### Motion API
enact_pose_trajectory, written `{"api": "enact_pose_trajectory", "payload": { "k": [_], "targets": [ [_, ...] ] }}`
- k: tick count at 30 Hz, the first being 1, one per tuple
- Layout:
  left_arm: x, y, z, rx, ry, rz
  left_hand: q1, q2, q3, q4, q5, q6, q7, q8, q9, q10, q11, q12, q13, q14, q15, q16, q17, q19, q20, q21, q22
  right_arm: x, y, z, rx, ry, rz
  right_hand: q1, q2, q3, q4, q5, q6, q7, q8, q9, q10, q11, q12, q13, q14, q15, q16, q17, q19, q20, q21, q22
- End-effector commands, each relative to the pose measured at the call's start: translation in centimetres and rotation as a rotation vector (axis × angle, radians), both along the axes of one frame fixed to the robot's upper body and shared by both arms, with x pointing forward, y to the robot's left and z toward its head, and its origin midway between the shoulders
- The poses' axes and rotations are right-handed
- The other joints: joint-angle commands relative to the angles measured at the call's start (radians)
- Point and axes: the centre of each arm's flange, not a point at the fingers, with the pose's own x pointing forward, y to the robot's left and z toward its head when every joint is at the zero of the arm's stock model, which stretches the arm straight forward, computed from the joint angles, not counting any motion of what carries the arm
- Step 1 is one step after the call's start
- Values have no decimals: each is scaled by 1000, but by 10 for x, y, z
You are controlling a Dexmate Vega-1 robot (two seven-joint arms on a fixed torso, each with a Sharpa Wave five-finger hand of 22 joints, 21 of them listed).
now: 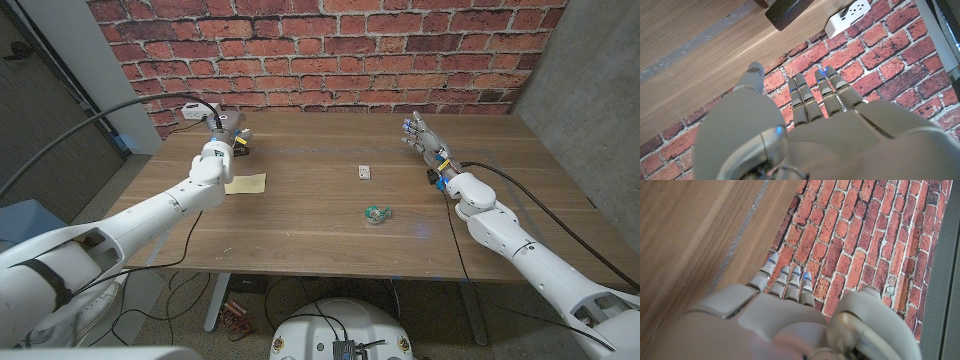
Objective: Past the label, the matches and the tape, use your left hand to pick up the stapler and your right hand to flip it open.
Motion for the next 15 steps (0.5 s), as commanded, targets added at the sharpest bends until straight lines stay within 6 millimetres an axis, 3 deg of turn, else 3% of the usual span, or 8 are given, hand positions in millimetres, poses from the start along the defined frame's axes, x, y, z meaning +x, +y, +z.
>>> {"api": "enact_pose_trajectory", "payload": {
  "k": [1,12,15],
  "targets": [
    [8,-4,4,57,46,23,0,-14,-10,3,-1,-4,-4,5,4,5,1,2,5,6,-159,8,5,5,-5,1,4,3,2,0,0,9,-4,14,4,1,-6,0,-4,-5,-2,2,-3,3,-2,0,0,-23,2,-1,-5,5,-4,-1],
    [13,-5,4,90,83,48,-3,-15,-26,13,1,-9,-11,4,7,-2,-11,-2,9,-1,-161,7,7,3,-11,0,5,3,2,0,-11,14,-18,19,8,4,-8,0,-4,-5,-2,2,-3,5,-1,0,-1,-23,2,-1,-6,5,-4,-1],
    [14,-5,5,99,86,67,-36,-51,-58,27,10,-6,-18,6,10,1,-15,-2,13,1,-162,3,6,6,-16,-1,5,3,1,0,-7,14,-18,20,9,5,-8,0,-4,-5,-1,2,-3,3,-1,0,-1,-23,2,-1,-6,5,-4,-1]
  ]
}}
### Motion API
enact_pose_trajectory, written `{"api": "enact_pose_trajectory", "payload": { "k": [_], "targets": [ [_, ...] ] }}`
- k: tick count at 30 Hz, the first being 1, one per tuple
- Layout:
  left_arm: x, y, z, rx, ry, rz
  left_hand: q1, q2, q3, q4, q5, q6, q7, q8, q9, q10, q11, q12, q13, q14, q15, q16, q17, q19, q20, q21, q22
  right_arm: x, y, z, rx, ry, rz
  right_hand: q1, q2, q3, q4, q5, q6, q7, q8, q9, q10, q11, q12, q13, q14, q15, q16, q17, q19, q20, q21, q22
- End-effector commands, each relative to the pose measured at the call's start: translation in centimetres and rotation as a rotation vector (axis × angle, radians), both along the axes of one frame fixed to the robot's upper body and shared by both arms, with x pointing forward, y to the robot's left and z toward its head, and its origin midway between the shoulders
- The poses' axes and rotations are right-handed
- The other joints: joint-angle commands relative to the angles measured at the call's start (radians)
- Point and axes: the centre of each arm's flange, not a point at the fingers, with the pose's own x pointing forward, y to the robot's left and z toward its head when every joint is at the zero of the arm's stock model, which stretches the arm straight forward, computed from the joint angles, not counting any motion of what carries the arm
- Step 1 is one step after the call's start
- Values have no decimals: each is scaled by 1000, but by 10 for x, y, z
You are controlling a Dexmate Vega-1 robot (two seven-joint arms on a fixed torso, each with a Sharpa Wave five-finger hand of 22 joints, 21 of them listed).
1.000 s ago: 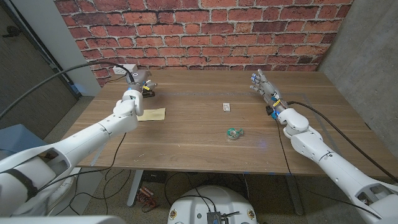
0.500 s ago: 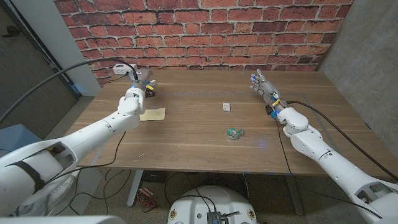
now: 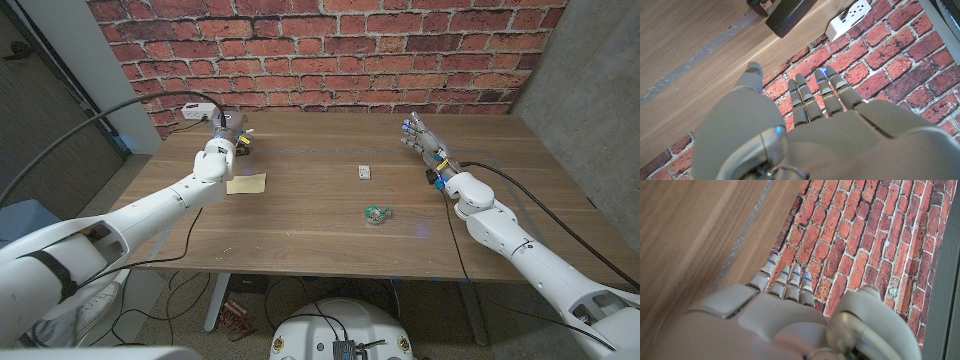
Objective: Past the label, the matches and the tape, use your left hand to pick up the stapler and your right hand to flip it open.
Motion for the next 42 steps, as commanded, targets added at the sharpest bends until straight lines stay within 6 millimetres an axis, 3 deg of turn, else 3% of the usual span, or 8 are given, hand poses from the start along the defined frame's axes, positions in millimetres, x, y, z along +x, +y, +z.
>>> {"api": "enact_pose_trajectory", "payload": {
  "k": [1,7,13,19,36,37,38,42],
  "targets": [
    [5,-1,3,40,33,35,-22,-39,-30,10,12,5,-8,6,6,5,-13,-3,7,1,-163,3,1,6,-16,-1,5,0,0,0,-4,5,-9,15,4,3,-6,0,1,0,-1,2,-3,0,-2,0,-1,-23,2,3,-1,0,-4,-1],
    [4,-2,4,67,45,45,-26,-50,-41,13,27,10,-19,8,7,10,-20,-3,9,2,-170,0,1,6,-17,-3,5,0,-1,-2,-1,10,-12,17,5,4,-7,0,0,1,-1,2,-4,0,-1,1,1,-22,2,3,-1,0,-4,-1],
    [4,-2,3,62,49,60,-22,-37,-41,21,47,2,-25,6,9,6,-22,-7,12,-8,-172,-8,2,-3,-22,-7,4,1,0,-5,-1,16,-14,20,7,6,-8,0,0,1,-1,2,-4,0,-2,1,-1,-23,2,3,-1,-1,-4,-1],
    [6,-4,-3,137,85,92,-22,-42,-46,21,54,2,-26,6,10,6,-24,-8,14,-9,-172,-10,1,-6,-24,-9,4,1,1,-5,-4,18,-12,21,7,7,-9,-1,-1,1,-1,2,-5,-1,-2,1,0,-23,2,3,-2,-1,-4,-1],
    [6,9,-9,105,100,122,-19,-33,-52,29,76,-24,-27,-5,11,-12,-22,-21,19,-30,-171,-25,1,-27,-18,-18,4,1,4,-3,-20,16,-9,23,8,9,-10,-2,0,0,0,2,-5,-3,-2,1,-1,-24,2,3,-2,0,-3,-1],
    [6,9,-9,96,107,122,11,18,-29,29,82,-29,-23,-7,13,-14,-18,-24,22,-33,-169,-27,2,-30,-15,-18,4,0,4,-3,-17,16,-9,23,8,9,-10,-3,0,1,0,2,-5,0,-2,1,-1,-24,3,3,-2,0,-3,-1],
    [7,10,-9,96,114,120,17,24,-25,27,81,-27,-22,-6,13,-15,-20,-25,22,-35,-171,-29,2,-32,-13,-19,4,0,4,-3,-14,17,-9,23,8,9,-10,-3,0,0,0,2,-5,1,-2,1,-1,-23,3,3,-1,0,-3,-1],
    [9,10,-8,114,132,133,-2,1,-46,32,73,-35,-18,-12,11,-24,-20,-31,24,-45,-161,-35,0,-34,-18,-19,3,0,5,-3,-16,16,-11,23,7,9,-11,-3,-3,-1,-1,2,-9,-2,-3,1,-4,-25,1,3,-2,-1,-3,-1]
  ]
}}
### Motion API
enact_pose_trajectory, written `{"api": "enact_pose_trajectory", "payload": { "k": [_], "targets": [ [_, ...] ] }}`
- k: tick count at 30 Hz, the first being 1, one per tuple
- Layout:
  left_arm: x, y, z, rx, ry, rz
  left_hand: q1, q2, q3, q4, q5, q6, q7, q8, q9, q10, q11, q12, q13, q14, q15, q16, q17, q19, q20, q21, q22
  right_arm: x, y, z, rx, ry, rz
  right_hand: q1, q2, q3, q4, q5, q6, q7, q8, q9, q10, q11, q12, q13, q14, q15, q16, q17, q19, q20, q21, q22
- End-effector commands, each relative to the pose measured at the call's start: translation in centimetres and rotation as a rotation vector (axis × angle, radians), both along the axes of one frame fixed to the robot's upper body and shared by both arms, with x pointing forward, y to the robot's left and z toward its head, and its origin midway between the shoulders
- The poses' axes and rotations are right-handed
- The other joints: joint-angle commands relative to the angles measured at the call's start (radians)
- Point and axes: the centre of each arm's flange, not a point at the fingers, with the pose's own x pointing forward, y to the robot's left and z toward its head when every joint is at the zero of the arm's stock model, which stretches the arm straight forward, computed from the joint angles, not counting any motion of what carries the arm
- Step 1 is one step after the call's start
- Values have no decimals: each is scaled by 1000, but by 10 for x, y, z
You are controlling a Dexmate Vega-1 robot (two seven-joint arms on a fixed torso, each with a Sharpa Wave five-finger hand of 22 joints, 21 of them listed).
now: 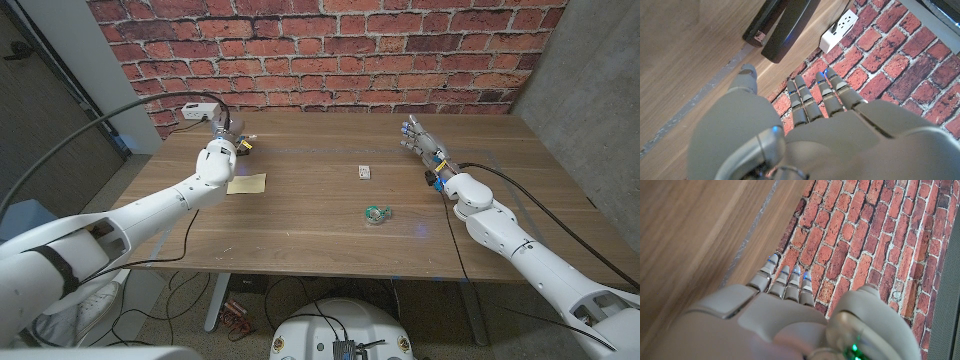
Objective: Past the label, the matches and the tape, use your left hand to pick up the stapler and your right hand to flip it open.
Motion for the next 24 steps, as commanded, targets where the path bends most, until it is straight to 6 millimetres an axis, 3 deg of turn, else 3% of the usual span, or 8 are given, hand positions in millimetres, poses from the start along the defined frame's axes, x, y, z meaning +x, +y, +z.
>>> {"api": "enact_pose_trajectory", "payload": {
  "k": [1,6,13,24],
  "targets": [
    [3,5,1,3,43,20,-15,-15,-18,5,-1,-2,-1,-5,1,-9,-2,-7,3,-8,-163,-9,0,-3,-19,-4,3,-1,2,0,-4,1,-2,14,-2,1,-3,-3,-4,-1,-2,2,-10,-4,-4,1,-5,-25,1,3,-2,-1,-3,-1],
    [4,5,3,-9,45,24,-38,-56,-49,9,7,11,-7,-4,-2,5,-3,-4,5,3,-167,-7,-1,1,-25,-3,2,-2,1,0,-1,0,-5,14,-2,1,-3,-4,-5,-1,-2,2,-12,-4,-4,1,-6,-26,1,3,-3,-1,-3,-1],
    [7,4,3,-2,58,28,-45,-64,-58,12,13,16,-10,-3,-3,12,-6,-3,6,7,-170,-5,-1,3,-26,-2,2,-3,0,-1,1,2,-9,15,-2,2,-3,-4,-6,-1,-2,2,-12,-8,-4,1,-7,-26,1,3,-3,0,-3,-1],
    [14,6,4,-25,114,55,-55,-25,-61,36,46,-24,-21,-23,-4,-18,-5,-21,9,-4,-175,-11,2,1,-21,-3,2,-1,2,-1,-3,6,-9,17,-1,3,-4,-5,-6,-2,-1,2,-12,-5,-3,1,-7,-26,1,3,-4,0,-3,-1]
  ]
}}
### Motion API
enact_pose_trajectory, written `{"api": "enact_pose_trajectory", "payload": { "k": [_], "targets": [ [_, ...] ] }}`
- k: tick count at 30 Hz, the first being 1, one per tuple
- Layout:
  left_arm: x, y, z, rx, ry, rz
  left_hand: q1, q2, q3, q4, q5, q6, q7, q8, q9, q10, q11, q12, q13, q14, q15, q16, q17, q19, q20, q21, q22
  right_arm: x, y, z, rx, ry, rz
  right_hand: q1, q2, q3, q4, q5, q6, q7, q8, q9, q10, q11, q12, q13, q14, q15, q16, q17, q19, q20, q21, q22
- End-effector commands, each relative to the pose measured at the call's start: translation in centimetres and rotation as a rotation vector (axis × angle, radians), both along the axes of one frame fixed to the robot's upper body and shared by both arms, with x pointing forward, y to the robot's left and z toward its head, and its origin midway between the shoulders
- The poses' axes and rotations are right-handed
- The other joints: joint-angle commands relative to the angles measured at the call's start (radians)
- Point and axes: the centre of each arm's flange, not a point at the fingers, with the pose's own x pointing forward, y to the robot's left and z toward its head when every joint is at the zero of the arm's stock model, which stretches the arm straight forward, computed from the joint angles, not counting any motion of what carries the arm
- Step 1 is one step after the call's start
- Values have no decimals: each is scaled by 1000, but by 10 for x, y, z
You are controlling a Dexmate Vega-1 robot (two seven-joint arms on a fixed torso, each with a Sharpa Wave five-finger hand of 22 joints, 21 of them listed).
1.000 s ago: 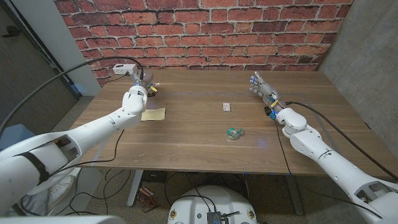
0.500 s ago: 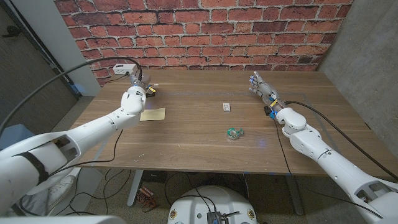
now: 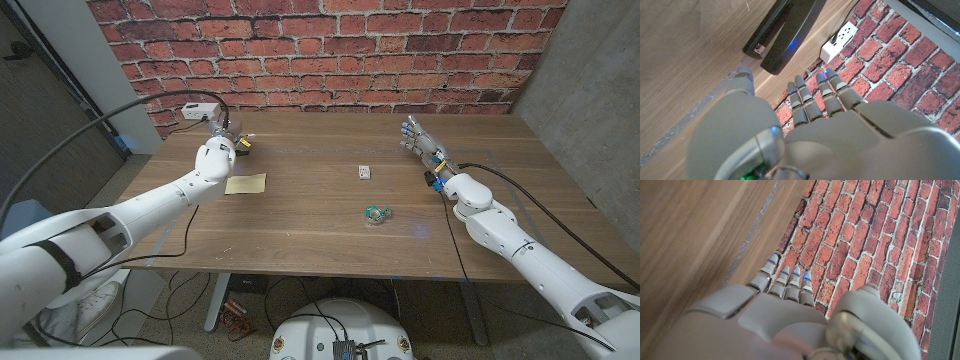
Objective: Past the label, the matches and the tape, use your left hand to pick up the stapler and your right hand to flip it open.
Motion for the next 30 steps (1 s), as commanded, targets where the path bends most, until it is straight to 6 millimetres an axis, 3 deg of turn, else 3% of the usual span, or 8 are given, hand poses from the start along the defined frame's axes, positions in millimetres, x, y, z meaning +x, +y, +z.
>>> {"api": "enact_pose_trajectory", "payload": {
  "k": [1,4,12,30],
  "targets": [
    [6,1,0,-7,47,25,7,20,-1,7,17,-19,-5,-7,4,-12,0,-7,4,-10,-172,-8,0,0,-22,-4,2,1,1,0,-1,5,-3,7,-3,-1,0,-5,-6,-2,-1,2,-3,4,0,1,-3,-22,1,2,-4,0,-3,-1],
    [6,2,1,-13,55,26,15,21,0,4,23,-23,-7,-8,6,-18,-1,-10,4,-12,-174,-11,-2,-3,-22,-5,1,1,1,0,1,6,-6,7,-3,-1,0,-5,-6,-2,-1,2,-3,5,0,1,-4,-23,1,3,-4,1,-3,-1],
    [7,3,6,-8,87,49,55,79,25,1,42,-33,-1,-9,13,2,-2,-8,6,2,-172,-11,-10,-12,-21,-9,0,1,-1,0,2,6,-11,8,-1,1,-1,-5,-6,-1,-1,2,-1,2,2,1,-4,-23,2,3,-4,1,-3,-1],
    [15,-4,1,-9,121,49,59,88,21,3,42,-21,6,-6,16,3,-1,-11,6,12,-171,-13,-16,13,-25,2,1,-4,-3,-1,-1,10,-20,4,0,1,2,-6,-6,-1,-1,2,-3,5,1,1,-5,-21,3,4,-5,2,-3,-1]
  ]
}}
